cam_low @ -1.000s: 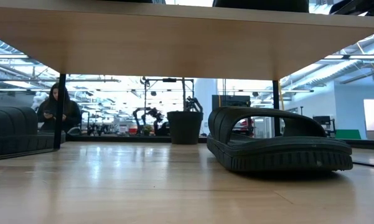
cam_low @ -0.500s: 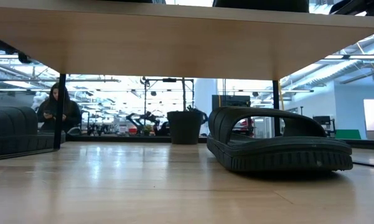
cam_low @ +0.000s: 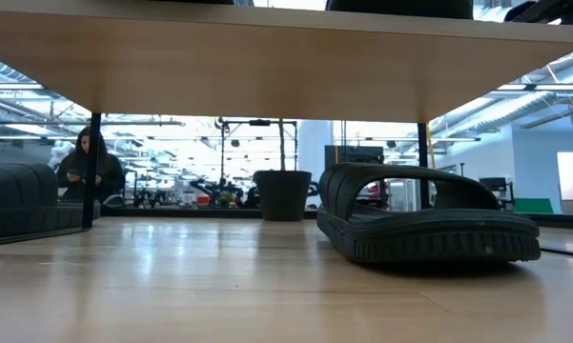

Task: Pick and place slides into the shelf
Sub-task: Put the black slipper under the shelf

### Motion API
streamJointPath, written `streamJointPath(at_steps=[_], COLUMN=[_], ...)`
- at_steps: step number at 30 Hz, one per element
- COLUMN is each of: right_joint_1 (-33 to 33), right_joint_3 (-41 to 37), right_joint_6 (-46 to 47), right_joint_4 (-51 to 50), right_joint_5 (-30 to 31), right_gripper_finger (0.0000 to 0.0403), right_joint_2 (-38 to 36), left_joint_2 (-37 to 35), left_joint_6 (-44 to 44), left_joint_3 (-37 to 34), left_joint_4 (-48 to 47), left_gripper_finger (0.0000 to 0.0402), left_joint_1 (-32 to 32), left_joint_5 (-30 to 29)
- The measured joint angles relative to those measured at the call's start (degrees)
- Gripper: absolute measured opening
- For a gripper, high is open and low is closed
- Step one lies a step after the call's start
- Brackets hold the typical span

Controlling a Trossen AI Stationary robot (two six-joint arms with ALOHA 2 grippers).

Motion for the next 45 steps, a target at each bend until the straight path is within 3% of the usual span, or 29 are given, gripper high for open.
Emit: streamJointPath(at_steps=[3,5,10,14,16,20,24,27,34,40,45], right_joint_1=[0.0,0.0,0.0,0.0,0.0,0.0,0.0,0.0,0.0,0.0,0.0], right_joint_3=[0.0,0.0,0.0,0.0,0.0,0.0,0.0,0.0,0.0,0.0,0.0], right_joint_6=[0.0,0.0,-0.1,-0.1,0.1,0.1,-0.1,-0.2,0.2,0.2,0.1], right_joint_4=[0.0,-0.1,-0.2,-0.2,-0.2,-0.6,-1.3,-1.3,-1.1,-1.1,-1.0], right_joint_5=[0.0,0.0,0.0,0.1,0.1,0.1,0.1,0.1,0.1,0.1,0.1], right_gripper_finger=[0.0,0.0,0.0,0.0,0.0,0.0,0.0,0.0,0.0,0.0,0.0], right_joint_2=[0.0,0.0,0.0,0.0,0.0,0.0,0.0,0.0,0.0,0.0,0.0], left_joint_2=[4.4,7.2,12.6,12.6,11.8,11.3,12.2,13.7,15.8,15.6,17.0], left_joint_6=[-0.4,-3.1,-21.8,-35.6,-46.3,-64.7,-66.0,-67.1,-71.4,-77.1,-82.9], left_joint_3=[4.2,5.6,8.3,12.7,15.0,16.4,15.4,14.8,14.8,15.6,15.4], left_joint_4=[-5.9,-10.3,-26.4,-37.3,-45.3,-55.0,-52.9,-54.4,-59.1,-59.5,-64.0], left_gripper_finger=[0.0126,0.0154,0.0231,0.0265,0.0269,0.0259,0.0238,0.0223,0.0184,0.0173,0.0174], left_joint_1=[-1.4,-1.5,0.6,2.7,3.8,5.7,4.4,2.6,-3.2,-7.1,-11.4], left_joint_5=[-8.4,-10.2,-10.7,-10.4,-4.4,14.6,31.6,41.2,47.7,64.6,65.8])
